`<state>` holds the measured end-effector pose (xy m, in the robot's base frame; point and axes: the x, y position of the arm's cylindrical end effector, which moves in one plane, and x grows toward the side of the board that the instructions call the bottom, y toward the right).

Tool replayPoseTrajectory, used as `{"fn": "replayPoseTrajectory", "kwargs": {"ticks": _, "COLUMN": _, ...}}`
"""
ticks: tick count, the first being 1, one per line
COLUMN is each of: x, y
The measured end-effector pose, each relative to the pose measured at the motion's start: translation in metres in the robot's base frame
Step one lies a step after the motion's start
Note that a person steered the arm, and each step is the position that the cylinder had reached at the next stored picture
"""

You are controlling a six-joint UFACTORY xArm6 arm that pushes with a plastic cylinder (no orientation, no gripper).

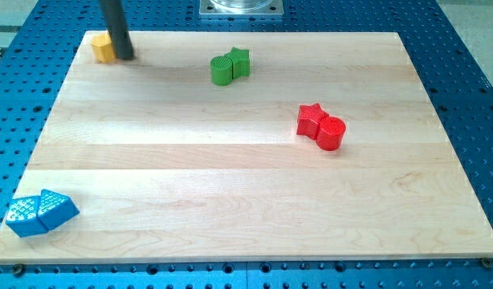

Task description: Move the yellow blocks to the top left side of the board

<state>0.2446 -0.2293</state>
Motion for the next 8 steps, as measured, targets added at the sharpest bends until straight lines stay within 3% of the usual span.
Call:
{"fn": "replayPoseTrajectory", "kwargs": {"ticks": 1, "x": 0.0, "y": 0.041}}
{"fn": "replayPoseTrajectory", "kwargs": {"ticks": 3, "x": -0.053, "y": 0.058}}
{"fn": "replayPoseTrajectory", "kwargs": {"ticks": 5, "x": -0.053, "y": 0.002}}
{"fn": "replayPoseTrajectory", "kwargs": {"ticks": 8, "x": -0.053, "y": -0.007}}
